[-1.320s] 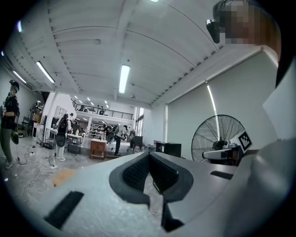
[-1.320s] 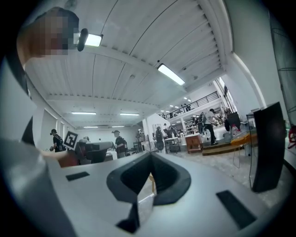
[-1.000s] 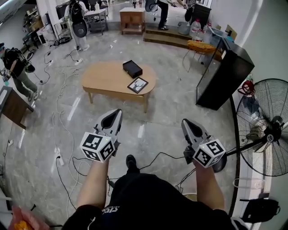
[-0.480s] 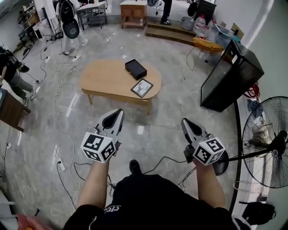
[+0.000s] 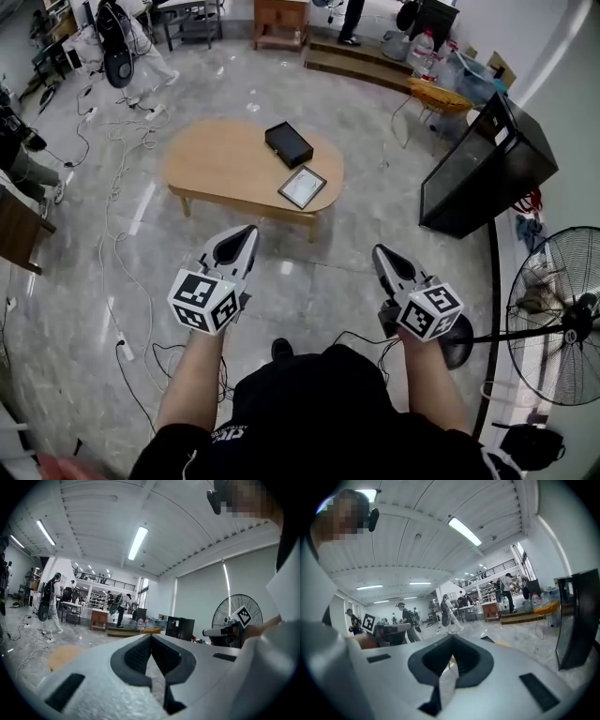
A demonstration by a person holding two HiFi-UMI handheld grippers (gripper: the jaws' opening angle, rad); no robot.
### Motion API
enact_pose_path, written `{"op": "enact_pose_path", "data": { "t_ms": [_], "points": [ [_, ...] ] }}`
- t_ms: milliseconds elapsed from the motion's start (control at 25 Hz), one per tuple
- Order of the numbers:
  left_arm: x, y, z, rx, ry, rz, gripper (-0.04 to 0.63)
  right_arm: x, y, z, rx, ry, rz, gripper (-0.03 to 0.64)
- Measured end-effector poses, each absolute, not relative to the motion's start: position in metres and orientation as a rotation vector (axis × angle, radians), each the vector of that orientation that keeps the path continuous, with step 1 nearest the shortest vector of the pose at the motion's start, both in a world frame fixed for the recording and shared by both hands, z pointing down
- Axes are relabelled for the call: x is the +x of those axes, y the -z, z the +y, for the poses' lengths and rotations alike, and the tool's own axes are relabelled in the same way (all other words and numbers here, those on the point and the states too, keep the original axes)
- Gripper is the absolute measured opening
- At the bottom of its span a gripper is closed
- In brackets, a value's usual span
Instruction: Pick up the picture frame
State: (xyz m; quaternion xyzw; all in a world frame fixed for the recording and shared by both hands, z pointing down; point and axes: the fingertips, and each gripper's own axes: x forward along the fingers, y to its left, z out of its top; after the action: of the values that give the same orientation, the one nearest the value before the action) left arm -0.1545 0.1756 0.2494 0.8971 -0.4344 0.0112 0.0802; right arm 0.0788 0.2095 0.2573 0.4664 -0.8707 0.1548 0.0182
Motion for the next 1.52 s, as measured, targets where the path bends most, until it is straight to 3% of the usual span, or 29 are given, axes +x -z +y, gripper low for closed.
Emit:
{"op": "enact_pose_path", "data": {
  "t_ms": [520, 1200, 1520],
  "points": [
    [-0.153, -0.267, 0.094, 2.635, -0.074, -1.307, 0.009, 0.086, -0.289, 0.118, 1.432, -0.601, -2.7, 0.005],
    [-0.063, -0.285, -0.119, 2.577, -0.212, -1.267, 0.009, 0.147, -0.329, -0.111, 1.318, -0.776, -2.705, 0.005],
    [-0.066, -0.308, -0.172, 2.53, -0.211, -1.235, 0.009, 0.135, -0.362, -0.156, 1.282, -0.866, -2.627, 0.005]
  ]
}}
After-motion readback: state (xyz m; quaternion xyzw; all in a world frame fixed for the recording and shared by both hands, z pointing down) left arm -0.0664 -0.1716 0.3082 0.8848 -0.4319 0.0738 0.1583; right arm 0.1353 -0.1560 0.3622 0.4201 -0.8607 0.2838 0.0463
